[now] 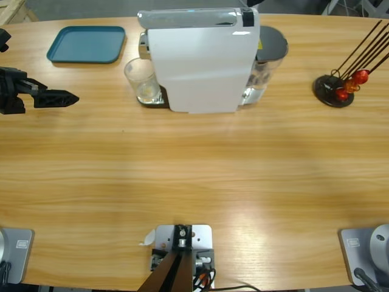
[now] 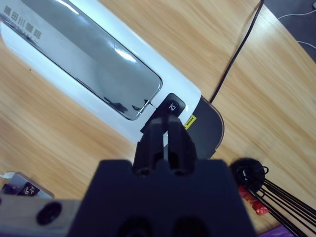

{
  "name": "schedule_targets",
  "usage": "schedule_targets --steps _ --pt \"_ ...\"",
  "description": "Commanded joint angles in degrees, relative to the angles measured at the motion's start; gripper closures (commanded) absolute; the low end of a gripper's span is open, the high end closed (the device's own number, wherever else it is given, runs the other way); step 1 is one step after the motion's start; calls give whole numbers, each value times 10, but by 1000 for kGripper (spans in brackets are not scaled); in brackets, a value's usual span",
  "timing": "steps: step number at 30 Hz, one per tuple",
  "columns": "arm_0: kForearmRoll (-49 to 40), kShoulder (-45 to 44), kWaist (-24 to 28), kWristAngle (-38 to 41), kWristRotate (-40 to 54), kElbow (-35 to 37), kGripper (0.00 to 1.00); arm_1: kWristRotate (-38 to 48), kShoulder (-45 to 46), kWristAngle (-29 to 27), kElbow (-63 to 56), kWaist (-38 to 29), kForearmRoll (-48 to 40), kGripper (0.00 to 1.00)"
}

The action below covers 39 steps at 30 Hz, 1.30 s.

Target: Pour coffee

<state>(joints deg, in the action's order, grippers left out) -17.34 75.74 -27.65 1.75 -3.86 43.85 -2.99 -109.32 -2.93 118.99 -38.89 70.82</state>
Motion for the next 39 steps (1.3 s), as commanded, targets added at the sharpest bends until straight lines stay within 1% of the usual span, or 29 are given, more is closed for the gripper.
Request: schedule_targets --steps 1,17,27,39 --pt "7 18 -7 11 6 -17 36 6 -42 8 5 -5 -3 1000" --pt "7 18 -7 13 7 -17 36 -2 -42 -11 6 11 -2 1000" --pt "7 16 -7 15 7 -17 36 -4 -38 -12 1 14 -1 1000" --pt "6 16 -7 15 7 -17 36 1 -24 -8 -49 14 -20 1000"
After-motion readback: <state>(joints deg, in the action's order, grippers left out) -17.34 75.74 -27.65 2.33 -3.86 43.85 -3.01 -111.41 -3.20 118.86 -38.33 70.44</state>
